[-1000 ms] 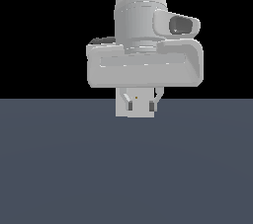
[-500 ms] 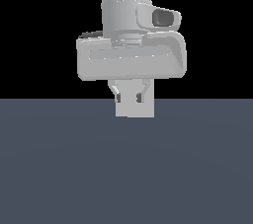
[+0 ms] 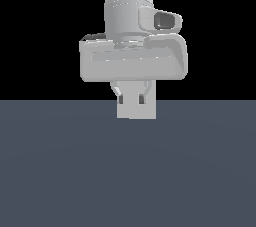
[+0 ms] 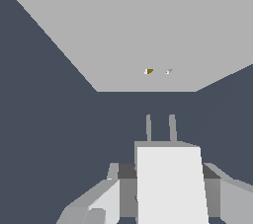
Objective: Plug the charger into the wall socket.
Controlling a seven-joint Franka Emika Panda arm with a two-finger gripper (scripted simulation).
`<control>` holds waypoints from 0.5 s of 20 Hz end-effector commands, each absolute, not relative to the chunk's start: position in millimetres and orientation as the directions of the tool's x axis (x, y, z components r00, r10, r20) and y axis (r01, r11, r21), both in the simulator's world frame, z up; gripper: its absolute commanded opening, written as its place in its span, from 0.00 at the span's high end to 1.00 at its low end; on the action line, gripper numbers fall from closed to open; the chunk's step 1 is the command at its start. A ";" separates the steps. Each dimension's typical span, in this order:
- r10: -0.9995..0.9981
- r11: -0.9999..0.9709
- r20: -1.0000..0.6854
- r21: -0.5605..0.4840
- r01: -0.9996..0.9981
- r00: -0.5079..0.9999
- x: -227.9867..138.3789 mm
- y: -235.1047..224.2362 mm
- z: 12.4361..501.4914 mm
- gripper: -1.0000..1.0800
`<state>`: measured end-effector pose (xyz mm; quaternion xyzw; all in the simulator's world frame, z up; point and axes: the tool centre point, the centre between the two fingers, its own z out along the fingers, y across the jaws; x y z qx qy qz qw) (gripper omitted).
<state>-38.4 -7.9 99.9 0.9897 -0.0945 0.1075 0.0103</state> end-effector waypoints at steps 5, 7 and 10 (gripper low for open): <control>-0.185 -0.982 0.215 0.000 -0.189 0.959 -17.9 -11.8 100.0 1.00; -0.185 -0.982 0.215 0.000 -0.189 0.959 -10.2 -13.3 100.0 1.00; -0.185 -0.982 0.215 0.000 -0.189 0.959 -1.7 -15.0 100.0 1.00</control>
